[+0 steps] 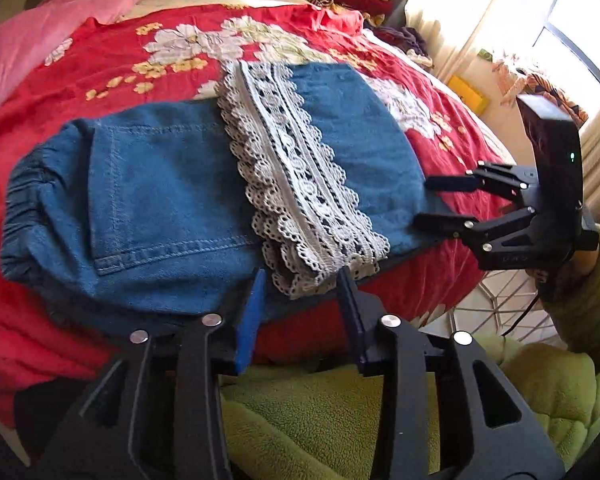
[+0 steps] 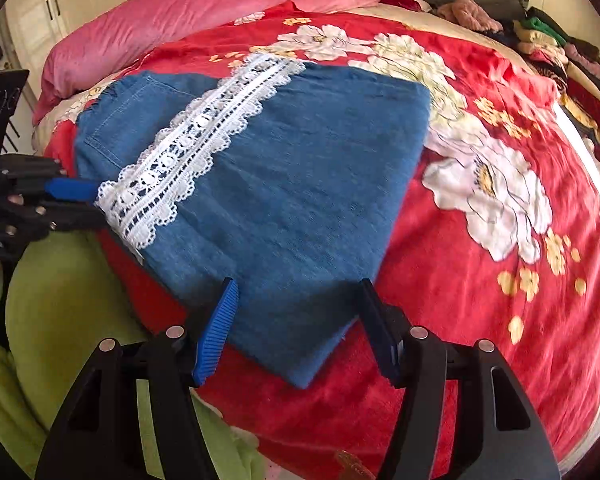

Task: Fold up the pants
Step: 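Withdraw both grippers from the half-folded denim pants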

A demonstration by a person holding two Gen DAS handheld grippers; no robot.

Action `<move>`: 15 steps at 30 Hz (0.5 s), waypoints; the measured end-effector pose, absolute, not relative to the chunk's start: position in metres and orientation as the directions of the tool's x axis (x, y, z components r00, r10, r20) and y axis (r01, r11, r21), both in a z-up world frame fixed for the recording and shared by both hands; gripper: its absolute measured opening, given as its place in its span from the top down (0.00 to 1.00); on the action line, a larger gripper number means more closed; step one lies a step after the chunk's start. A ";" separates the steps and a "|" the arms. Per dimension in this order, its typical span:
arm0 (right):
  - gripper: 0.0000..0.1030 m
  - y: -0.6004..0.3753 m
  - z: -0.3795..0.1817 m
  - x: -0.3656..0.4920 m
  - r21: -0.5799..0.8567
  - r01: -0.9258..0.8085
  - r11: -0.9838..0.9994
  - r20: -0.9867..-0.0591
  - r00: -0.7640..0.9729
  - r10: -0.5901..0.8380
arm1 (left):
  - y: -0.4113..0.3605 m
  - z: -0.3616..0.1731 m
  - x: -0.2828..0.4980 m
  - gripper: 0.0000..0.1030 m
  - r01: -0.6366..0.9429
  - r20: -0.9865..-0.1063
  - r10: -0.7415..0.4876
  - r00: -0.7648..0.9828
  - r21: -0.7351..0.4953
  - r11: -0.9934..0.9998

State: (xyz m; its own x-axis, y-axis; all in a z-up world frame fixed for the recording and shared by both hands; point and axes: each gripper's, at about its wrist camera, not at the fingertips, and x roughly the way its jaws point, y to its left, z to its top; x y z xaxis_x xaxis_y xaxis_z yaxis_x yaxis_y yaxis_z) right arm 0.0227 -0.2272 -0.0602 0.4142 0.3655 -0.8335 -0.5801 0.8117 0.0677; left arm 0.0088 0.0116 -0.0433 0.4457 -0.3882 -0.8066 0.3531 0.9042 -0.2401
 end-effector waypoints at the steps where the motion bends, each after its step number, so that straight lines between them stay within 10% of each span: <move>1: 0.43 -0.231 -0.057 0.021 0.074 -0.578 0.812 -0.824 0.423 0.377 | 0.013 -0.041 0.009 0.70 0.348 -0.800 -0.392 0.454 -0.246 0.905; 8: 0.42 -0.253 -0.050 0.025 0.168 -0.522 0.836 -0.788 0.438 0.432 | 0.022 -0.038 0.020 0.47 0.274 -0.768 -0.450 0.456 -0.360 0.892; 15: 0.41 -0.250 -0.065 0.032 0.238 -0.508 0.828 -0.789 0.395 0.470 | 0.014 -0.061 0.035 0.44 0.195 -0.795 -0.443 0.414 -0.398 0.896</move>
State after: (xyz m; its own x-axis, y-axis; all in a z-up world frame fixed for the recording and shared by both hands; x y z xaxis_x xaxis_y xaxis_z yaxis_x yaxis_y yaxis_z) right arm 0.0321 -0.2499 -0.0647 0.3955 0.4696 -0.7893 -0.5077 0.8279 0.2382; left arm 0.0348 0.0139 -0.0607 0.4141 -0.4433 -0.7949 0.1945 0.8963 -0.3985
